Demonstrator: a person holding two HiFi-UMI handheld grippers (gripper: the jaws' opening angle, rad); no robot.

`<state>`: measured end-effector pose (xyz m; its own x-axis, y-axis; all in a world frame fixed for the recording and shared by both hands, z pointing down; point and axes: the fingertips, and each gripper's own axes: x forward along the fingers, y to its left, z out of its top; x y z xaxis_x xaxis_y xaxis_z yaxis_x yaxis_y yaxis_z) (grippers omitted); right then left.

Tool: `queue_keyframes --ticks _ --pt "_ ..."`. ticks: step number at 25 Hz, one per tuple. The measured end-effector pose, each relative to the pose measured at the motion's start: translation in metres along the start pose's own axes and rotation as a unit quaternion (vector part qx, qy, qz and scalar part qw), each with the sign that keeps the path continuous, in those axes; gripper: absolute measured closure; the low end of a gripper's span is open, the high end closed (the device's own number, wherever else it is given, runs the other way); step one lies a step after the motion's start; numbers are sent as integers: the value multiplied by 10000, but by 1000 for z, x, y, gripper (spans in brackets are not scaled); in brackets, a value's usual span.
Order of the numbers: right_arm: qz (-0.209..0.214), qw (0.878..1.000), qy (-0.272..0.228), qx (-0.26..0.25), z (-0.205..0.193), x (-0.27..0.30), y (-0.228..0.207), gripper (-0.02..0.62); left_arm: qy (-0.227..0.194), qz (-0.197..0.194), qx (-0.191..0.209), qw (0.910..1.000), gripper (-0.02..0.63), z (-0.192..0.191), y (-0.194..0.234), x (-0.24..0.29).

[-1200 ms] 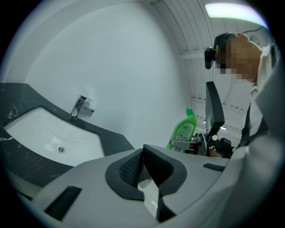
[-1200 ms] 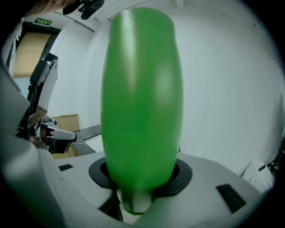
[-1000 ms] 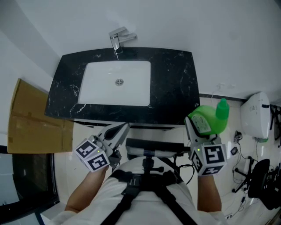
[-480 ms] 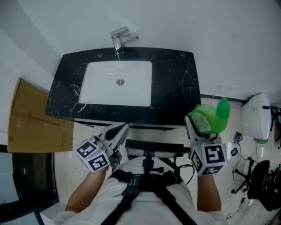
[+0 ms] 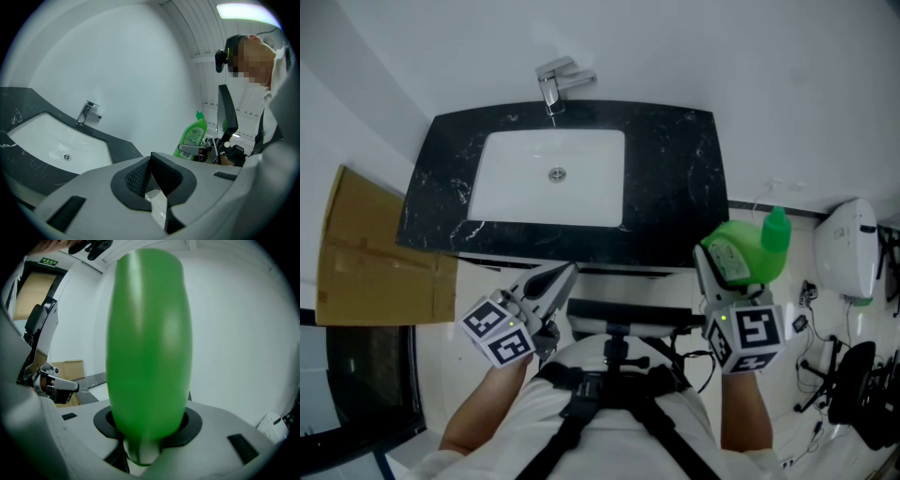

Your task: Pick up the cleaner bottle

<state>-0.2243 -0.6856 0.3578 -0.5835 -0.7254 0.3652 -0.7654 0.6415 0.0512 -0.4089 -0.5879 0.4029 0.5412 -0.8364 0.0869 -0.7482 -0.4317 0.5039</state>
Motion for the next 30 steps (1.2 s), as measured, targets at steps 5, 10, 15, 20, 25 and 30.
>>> queue_keyframes --ticks 5,10,15,20,25,30 --pt "22 10000 -7 20 4 2 4 419 -3 12 -7 10000 612 1 2 0" --pt "24 10000 -22 -24 4 2 3 419 -3 12 -12 10000 611 0 2 -1" --pt "20 10000 2 -67 3 3 3 419 -2 15 -17 10000 611 0 2 0" --pt "5 9999 -29 -131 4 3 3 420 4 7 -14 10000 612 0 2 0" --pt "28 9999 -32 -95 6 3 2 420 34 -12 -14 10000 612 -1 1 2" --pt "60 9998 -81 -146 12 5 3 420 47 -19 -7 10000 612 0 0 3"
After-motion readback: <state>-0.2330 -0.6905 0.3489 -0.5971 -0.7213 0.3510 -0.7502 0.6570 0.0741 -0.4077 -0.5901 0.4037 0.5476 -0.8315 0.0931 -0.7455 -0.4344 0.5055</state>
